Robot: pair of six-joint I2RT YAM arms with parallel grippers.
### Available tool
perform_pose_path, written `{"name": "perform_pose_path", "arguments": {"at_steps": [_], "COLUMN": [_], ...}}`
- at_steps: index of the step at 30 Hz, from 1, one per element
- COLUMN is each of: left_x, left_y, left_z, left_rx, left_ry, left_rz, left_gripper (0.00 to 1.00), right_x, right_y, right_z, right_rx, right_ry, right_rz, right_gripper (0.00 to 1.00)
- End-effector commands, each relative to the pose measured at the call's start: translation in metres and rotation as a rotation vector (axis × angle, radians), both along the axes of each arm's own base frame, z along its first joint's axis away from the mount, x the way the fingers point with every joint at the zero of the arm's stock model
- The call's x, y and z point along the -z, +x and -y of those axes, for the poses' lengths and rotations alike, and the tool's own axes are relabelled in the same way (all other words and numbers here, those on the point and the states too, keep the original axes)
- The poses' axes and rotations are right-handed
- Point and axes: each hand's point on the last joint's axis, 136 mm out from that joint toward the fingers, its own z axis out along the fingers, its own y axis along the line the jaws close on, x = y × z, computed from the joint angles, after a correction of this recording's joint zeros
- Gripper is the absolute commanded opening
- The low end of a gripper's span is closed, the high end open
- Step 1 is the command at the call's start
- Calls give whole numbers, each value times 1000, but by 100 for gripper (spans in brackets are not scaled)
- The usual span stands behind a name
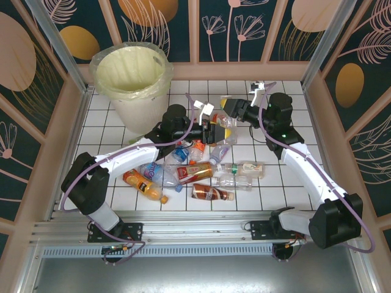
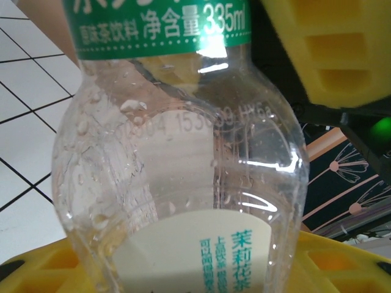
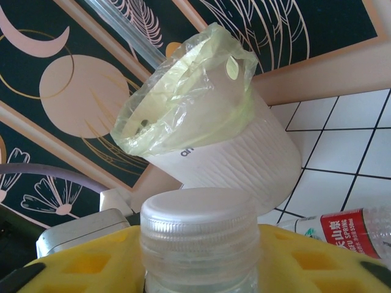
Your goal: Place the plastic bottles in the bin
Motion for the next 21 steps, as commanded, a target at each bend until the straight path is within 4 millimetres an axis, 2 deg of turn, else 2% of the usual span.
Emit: {"name": "perform_pose_path", "arguments": {"at_steps": [1, 11, 15, 21], "left_x": [-10, -12, -24, -29], "left_y": [0, 11, 14, 17], "left_z": [-3, -12, -20, -37], "left_rx": [-28, -103, -130, -193], "left_ry": [3, 79, 140, 205], "left_rz": [46, 78, 129, 143], "left_gripper": [54, 54, 54, 55], "right_x": [-7, -18, -22, -13], "right_y": [-5, -28, -42, -75], "right_z": [-2, 11, 23, 48], "right_rx": [-10, 4, 55, 145], "right_ry": [1, -50, -71, -80], "right_rz": [42, 88, 114, 133], "right_gripper": [59, 98, 99, 99]}}
